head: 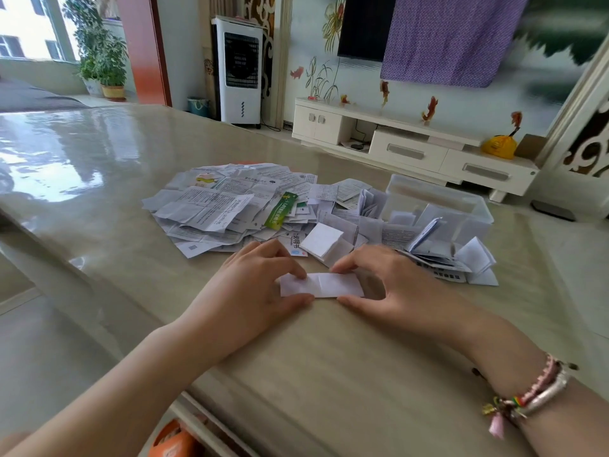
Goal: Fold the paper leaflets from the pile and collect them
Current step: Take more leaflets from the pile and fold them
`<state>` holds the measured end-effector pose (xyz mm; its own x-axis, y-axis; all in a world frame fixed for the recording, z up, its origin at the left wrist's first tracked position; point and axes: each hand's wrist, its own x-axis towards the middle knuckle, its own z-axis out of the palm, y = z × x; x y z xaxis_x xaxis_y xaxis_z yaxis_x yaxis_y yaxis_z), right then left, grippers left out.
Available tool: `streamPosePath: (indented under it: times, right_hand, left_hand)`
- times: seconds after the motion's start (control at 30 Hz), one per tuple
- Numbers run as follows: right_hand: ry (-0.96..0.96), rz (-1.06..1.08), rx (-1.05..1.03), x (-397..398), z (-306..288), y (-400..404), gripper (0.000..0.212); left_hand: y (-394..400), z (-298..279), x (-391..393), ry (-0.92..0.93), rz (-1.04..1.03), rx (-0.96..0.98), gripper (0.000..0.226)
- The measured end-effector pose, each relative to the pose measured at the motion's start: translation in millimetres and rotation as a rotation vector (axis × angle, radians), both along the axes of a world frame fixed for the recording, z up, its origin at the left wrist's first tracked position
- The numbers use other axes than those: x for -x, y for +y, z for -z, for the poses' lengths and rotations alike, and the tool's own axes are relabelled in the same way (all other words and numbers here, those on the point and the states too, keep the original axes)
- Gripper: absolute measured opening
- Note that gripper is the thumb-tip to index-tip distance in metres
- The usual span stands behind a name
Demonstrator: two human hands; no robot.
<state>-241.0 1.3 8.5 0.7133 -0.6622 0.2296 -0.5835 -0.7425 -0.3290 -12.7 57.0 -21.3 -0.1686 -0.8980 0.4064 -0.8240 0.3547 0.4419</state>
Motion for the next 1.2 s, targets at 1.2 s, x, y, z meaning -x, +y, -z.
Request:
streamPosePath:
  times: [1.2]
  right_hand:
    - [-0.443, -0.001, -0.056, -33, 5, 18, 0.019]
  left_hand:
    - [4, -25, 8, 0.781, -0.013, -0.202, 0.022]
